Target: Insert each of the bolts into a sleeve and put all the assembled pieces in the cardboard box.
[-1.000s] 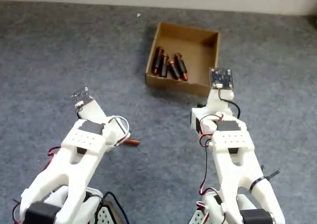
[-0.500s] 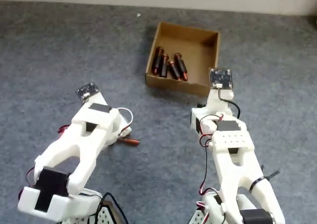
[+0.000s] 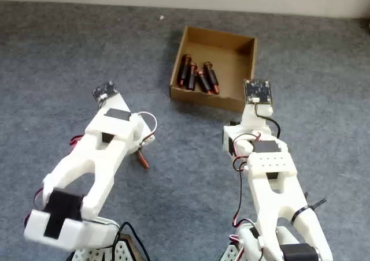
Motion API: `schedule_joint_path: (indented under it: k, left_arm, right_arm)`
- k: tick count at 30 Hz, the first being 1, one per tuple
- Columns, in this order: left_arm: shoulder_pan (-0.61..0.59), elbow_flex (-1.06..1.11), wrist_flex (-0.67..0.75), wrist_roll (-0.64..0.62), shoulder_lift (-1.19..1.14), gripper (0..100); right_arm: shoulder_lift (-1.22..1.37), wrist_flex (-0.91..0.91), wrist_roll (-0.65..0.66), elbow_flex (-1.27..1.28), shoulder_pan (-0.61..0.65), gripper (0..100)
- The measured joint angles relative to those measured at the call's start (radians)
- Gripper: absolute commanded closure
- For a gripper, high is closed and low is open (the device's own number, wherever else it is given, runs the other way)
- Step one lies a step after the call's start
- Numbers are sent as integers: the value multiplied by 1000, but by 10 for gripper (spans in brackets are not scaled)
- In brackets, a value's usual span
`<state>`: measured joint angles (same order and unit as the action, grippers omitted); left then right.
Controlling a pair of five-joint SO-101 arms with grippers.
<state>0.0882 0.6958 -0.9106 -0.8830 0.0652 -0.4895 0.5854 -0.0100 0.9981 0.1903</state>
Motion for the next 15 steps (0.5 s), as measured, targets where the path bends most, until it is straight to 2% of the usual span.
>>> schedule_joint_path:
  k: [9,15]
  left_arm:
    - [-5,91,2,255,471,995]
    - [-3,160,0,390,764,995]
  right_arm:
    - [-17,0,0,6,0,993]
    - [-201,-2,38,126,5,993]
